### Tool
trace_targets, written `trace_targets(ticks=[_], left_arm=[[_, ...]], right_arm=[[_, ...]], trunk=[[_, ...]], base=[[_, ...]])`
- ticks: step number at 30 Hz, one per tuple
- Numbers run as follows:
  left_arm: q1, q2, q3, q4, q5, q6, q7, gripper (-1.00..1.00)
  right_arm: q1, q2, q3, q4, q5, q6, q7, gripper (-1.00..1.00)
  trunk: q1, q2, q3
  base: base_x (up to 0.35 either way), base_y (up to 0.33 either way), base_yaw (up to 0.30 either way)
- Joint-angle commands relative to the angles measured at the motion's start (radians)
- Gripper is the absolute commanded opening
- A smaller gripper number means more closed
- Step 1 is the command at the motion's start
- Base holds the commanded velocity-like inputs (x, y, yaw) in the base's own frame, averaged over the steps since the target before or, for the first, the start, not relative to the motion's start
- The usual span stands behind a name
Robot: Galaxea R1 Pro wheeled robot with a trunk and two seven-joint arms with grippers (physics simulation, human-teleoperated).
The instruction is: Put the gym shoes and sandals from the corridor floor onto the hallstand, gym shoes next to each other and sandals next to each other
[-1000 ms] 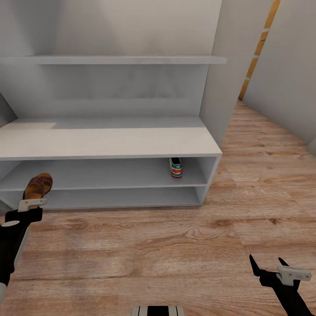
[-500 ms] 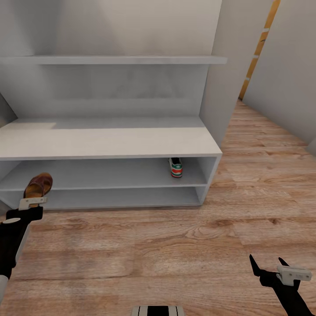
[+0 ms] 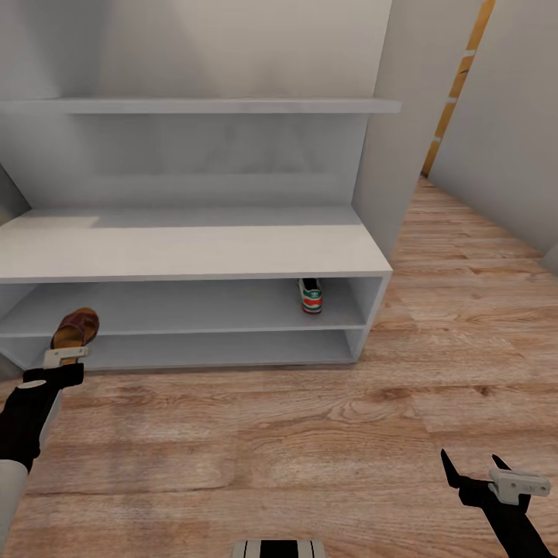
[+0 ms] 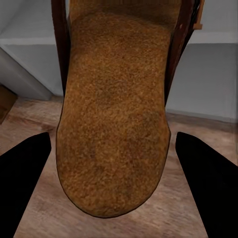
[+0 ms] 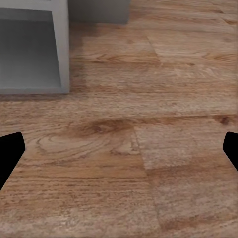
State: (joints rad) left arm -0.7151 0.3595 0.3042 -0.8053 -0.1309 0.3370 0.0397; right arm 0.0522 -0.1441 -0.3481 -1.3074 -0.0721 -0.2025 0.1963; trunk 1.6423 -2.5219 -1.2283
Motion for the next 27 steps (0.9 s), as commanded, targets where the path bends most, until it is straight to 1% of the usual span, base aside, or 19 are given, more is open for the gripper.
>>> trace_targets(ticks=[1,4,5,7,11,27], left_arm=[[0.0,0.0,0.0,0.001,0.0,0.0,0.0,-1.0],[-0.033,0.002,0.0,0.057,-0.001,-0.024,-0.001,-1.0],[-0.033,0.002,0.0,0.057,-0.001,-0.024,-0.001,-1.0],[-0.052,0.003,-0.001,0.086,-0.001,-0.034,0.0,-1.0],[-0.072,0.003,-0.001,0.118,-0.001,-0.043,-0.001,-1.0],[-0.107,0.004,-0.002,0.166,0.0,-0.052,-0.001,-1.0]], right_arm=[[0.0,0.0,0.0,0.0,0.0,0.0,0.0,1.0],[0.0,0.0,0.0,0.0,0.0,0.0,0.0,1.0],[0.0,0.0,0.0,0.0,0.0,0.0,0.0,1.0],[0.0,0.0,0.0,0.0,0.0,0.0,0.0,1.0],[0.0,0.0,0.0,0.0,0.0,0.0,0.0,1.0],[0.0,-0.001,0.0,0.0,-0.001,0.0,0.0,1.0]], trunk=[[0.0,0.0,0.0],[0.0,0.0,0.0],[0.0,0.0,0.0],[0.0,0.0,0.0],[0.0,0.0,0.0],[0.0,0.0,0.0]], base=[[0.0,0.0,0.0],[0.0,0.0,0.0],[0.0,0.0,0.0],[0.0,0.0,0.0],[0.0,0.0,0.0],[0.0,0.0,0.0]])
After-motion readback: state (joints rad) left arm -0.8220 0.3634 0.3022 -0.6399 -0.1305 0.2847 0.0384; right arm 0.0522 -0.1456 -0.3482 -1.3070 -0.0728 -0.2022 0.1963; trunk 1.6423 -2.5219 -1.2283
